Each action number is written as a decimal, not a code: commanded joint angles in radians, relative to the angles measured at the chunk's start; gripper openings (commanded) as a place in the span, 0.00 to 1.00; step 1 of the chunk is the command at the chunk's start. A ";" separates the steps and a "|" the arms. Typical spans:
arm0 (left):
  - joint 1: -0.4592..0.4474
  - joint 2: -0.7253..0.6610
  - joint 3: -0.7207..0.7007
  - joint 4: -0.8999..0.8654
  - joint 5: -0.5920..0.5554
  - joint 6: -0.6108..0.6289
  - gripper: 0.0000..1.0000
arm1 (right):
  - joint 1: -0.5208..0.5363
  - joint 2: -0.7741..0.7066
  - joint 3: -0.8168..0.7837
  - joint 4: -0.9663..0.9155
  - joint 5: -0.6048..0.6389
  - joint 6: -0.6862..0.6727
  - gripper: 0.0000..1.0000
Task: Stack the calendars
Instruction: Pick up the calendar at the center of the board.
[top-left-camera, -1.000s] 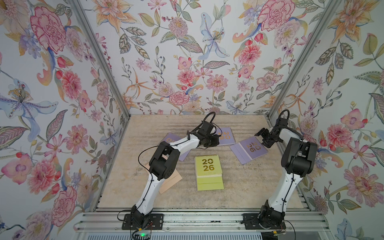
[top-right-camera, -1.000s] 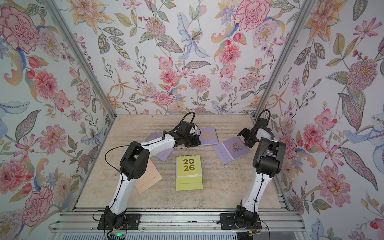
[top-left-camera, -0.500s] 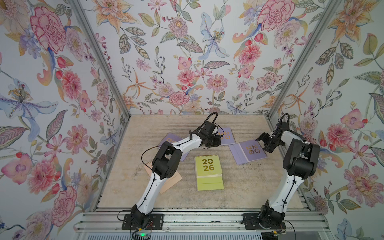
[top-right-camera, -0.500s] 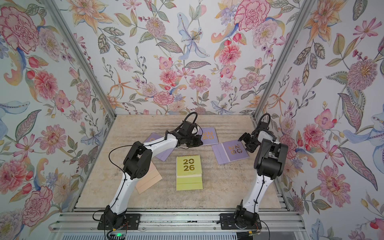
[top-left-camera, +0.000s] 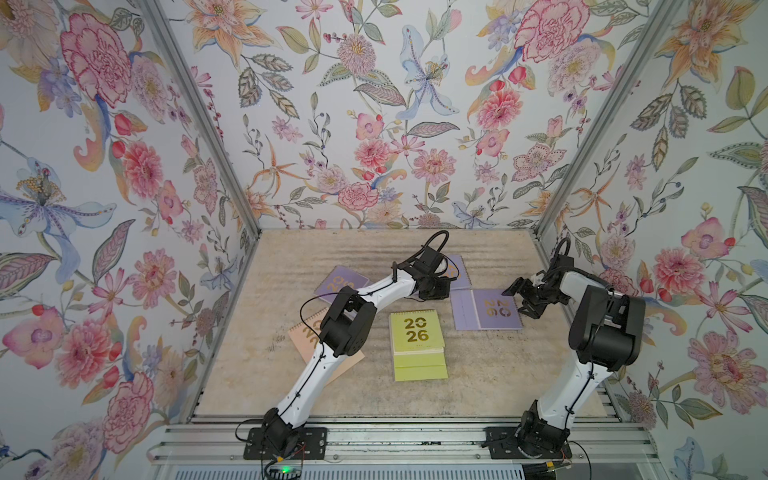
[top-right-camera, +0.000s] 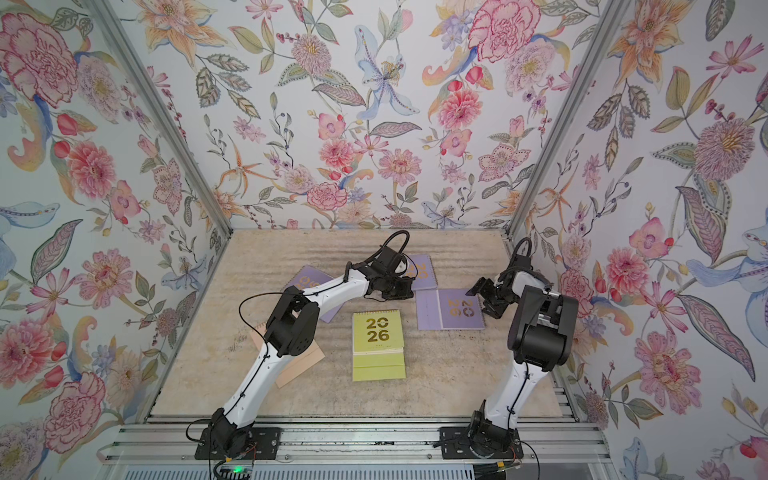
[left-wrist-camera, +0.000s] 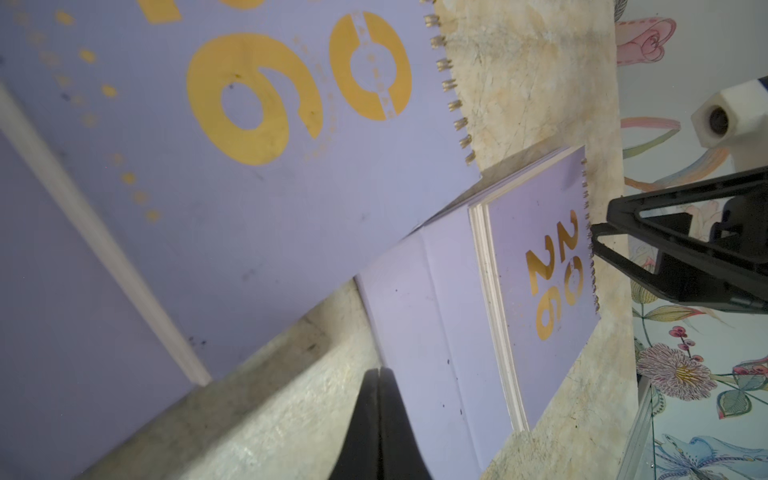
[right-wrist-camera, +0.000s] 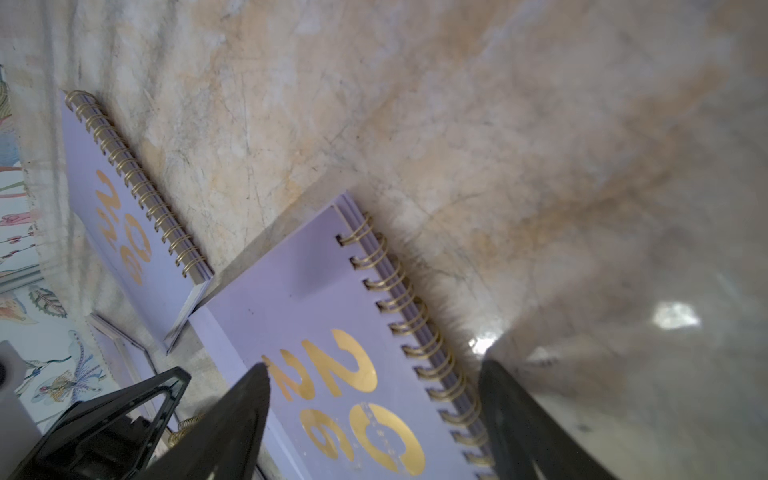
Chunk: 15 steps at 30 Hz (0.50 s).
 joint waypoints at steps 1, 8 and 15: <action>-0.010 0.030 0.049 -0.065 -0.022 0.032 0.00 | -0.010 -0.010 -0.025 -0.045 -0.069 -0.067 0.82; -0.016 0.063 0.076 -0.111 -0.034 0.040 0.00 | -0.020 0.010 -0.014 -0.070 -0.095 -0.185 0.82; -0.026 0.103 0.135 -0.140 -0.025 0.039 0.00 | -0.020 0.061 0.027 -0.158 -0.139 -0.314 0.82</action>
